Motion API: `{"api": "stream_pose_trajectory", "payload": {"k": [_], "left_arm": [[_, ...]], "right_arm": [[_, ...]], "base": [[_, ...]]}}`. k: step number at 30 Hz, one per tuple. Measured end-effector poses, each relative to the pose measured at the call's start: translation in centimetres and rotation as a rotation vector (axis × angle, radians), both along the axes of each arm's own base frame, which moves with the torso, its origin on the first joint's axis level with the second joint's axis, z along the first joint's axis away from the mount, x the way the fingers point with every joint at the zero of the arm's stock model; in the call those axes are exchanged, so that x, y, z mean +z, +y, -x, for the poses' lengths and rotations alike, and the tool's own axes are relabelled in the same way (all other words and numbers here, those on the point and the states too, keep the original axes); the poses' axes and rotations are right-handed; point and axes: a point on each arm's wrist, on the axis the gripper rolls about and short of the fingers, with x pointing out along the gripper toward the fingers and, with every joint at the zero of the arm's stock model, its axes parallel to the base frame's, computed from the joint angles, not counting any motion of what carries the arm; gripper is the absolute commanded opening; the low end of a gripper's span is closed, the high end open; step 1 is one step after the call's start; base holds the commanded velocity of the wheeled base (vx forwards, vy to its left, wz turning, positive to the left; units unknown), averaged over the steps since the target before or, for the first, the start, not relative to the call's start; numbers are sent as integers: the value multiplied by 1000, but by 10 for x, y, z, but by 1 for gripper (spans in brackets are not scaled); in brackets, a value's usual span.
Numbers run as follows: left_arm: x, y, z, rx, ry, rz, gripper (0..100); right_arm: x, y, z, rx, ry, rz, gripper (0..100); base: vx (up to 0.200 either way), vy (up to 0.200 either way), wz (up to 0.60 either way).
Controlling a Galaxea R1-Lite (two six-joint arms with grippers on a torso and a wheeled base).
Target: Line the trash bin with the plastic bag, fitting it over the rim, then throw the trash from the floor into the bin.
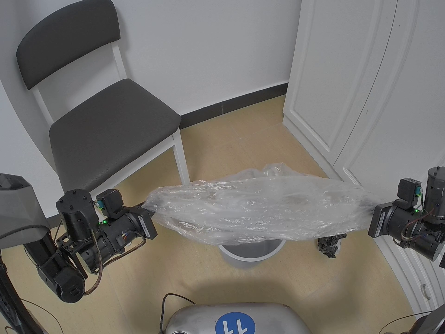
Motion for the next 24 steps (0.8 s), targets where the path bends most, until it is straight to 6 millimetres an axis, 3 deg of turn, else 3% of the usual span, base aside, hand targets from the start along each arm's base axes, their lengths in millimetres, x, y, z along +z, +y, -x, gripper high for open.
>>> {"api": "stream_pose_trajectory", "payload": {"k": [15, 24], "left_arm": [[-2, 1, 0, 2, 1, -13, 0], [8, -16, -8, -52, -60, 5, 0]], "right_arm": [[-8, -2, 0, 7, 20, 62, 0], [-10, -1, 2, 22, 26, 75, 0]], "base": [[0, 0, 0], [0, 0, 0]]}}
